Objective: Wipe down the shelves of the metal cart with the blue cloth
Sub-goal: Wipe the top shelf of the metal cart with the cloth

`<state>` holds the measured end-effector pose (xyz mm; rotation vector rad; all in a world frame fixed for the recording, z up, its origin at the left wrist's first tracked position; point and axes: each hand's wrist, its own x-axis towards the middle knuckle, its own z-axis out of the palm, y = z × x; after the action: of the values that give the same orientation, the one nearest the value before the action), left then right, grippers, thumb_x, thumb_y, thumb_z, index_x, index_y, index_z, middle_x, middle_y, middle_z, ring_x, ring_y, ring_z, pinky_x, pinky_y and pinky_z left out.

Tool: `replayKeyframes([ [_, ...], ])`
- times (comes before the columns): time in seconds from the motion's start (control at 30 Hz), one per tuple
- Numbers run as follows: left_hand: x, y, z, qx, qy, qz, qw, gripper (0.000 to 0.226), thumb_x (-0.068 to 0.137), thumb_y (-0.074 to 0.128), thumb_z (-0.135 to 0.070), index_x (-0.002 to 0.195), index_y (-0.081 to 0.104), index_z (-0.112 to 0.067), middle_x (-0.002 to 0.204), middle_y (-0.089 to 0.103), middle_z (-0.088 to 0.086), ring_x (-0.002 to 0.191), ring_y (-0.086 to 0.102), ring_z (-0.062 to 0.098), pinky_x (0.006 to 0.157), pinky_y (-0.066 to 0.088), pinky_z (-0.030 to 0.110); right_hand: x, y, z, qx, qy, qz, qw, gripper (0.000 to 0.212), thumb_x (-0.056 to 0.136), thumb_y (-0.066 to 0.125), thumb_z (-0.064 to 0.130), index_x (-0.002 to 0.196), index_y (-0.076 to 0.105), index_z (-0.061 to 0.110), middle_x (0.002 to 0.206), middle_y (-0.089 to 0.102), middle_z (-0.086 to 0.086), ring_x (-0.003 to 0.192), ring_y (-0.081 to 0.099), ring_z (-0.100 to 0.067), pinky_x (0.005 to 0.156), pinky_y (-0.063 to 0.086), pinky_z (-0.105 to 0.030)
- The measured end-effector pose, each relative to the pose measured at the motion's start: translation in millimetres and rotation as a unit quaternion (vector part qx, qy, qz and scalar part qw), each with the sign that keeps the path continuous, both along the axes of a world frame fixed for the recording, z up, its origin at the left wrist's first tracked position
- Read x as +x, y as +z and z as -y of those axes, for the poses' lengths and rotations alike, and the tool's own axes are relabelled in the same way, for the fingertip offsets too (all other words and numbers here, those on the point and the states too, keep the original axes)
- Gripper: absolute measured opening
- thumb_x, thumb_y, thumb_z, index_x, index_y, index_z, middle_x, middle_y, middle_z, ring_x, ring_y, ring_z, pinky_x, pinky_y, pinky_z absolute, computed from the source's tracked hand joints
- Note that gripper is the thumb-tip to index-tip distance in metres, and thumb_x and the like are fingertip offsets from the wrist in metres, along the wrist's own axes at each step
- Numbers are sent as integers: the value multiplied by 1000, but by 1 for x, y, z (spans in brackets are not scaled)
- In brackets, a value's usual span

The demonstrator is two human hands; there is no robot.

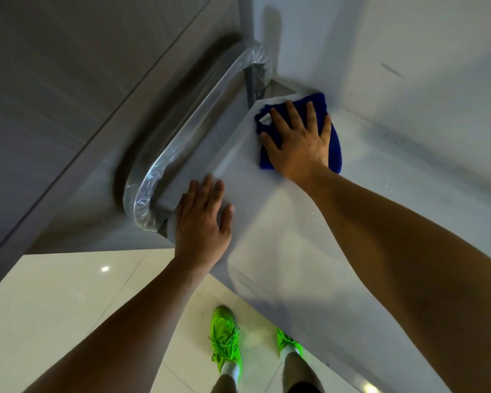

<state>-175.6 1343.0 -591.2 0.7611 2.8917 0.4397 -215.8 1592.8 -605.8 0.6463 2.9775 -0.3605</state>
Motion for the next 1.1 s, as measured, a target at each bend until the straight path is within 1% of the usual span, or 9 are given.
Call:
replayKeyframes([
  [0.2, -1, -4, 4, -14, -13, -7, 1000, 57, 102, 39, -45, 152, 35, -17, 160, 28, 8, 149, 20, 30, 120, 19, 46, 23, 6, 25, -1, -3, 0, 1000, 66, 99, 19, 65, 158, 20, 37, 168, 14, 2, 153, 0, -34, 118, -5, -65],
  [0.33, 2, -10, 4, -34, -18, -4, 999, 57, 105, 33, -45, 155, 25, -21, 163, 17, 5, 151, 9, 27, 122, 7, 41, 55, 11, 55, -18, -3, -9, 1000, 64, 100, 21, 62, 158, 21, 35, 168, 14, 1, 153, 0, -34, 118, -6, -64],
  [0.43, 3, -11, 4, -47, -19, -23, 998, 55, 106, 30, -44, 155, 25, -20, 163, 18, 6, 151, 11, 27, 121, 4, 39, 84, 11, 80, -25, -16, -10, 999, 64, 100, 22, 61, 158, 22, 35, 168, 14, 2, 153, 0, -32, 118, -5, -64],
  [0.53, 2, -12, 2, -69, -19, -21, 997, 58, 105, 20, -48, 156, 21, -20, 164, 16, 6, 151, 9, 27, 121, 4, 40, 115, 10, 108, -29, -30, -9, 999, 63, 99, 24, 60, 157, 23, 34, 167, 16, 2, 153, 2, -33, 118, -4, -63],
  [0.63, 0, -10, 1, -74, -25, 10, 997, 59, 104, 14, -49, 157, 14, -22, 165, 8, 4, 152, 1, 26, 122, 4, 43, 141, 12, 133, -33, -40, -5, 999, 62, 100, 24, 59, 157, 26, 34, 167, 17, 2, 153, 3, -33, 118, -3, -63],
  [0.83, 1, 2, -12, -87, 5, 51, 995, 57, 105, 27, -34, 158, 10, -20, 166, 0, 5, 152, -3, 28, 122, 1, 46, 202, 18, 179, -69, -58, -4, 996, 61, 100, 30, 60, 155, 29, 35, 166, 22, 3, 153, 7, -30, 120, 2, -61],
  [0.93, 6, 2, -22, -78, 22, 54, 995, 58, 104, 31, -23, 158, 12, -16, 166, 0, 8, 152, -3, 28, 122, 0, 46, 220, 14, 174, -70, -47, -8, 996, 59, 101, 30, 61, 155, 30, 37, 164, 26, 5, 154, 8, -26, 121, 0, -59],
  [1.0, 5, 2, -27, -58, -6, 40, 998, 58, 102, 36, -19, 157, 18, -16, 165, 6, 11, 152, 0, 31, 122, 2, 47, 220, 12, 158, -62, -52, -17, 997, 59, 101, 29, 63, 154, 31, 38, 164, 28, 5, 153, 11, -27, 121, -1, -58],
  [1.1, 4, 3, -38, -24, -82, 22, 996, 55, 102, 43, -23, 154, 29, -15, 163, 17, 15, 151, 7, 34, 121, 7, 48, 207, 9, 131, -41, -80, -17, 996, 60, 101, 29, 62, 155, 30, 36, 165, 25, 3, 152, 12, -30, 120, 1, -59],
])
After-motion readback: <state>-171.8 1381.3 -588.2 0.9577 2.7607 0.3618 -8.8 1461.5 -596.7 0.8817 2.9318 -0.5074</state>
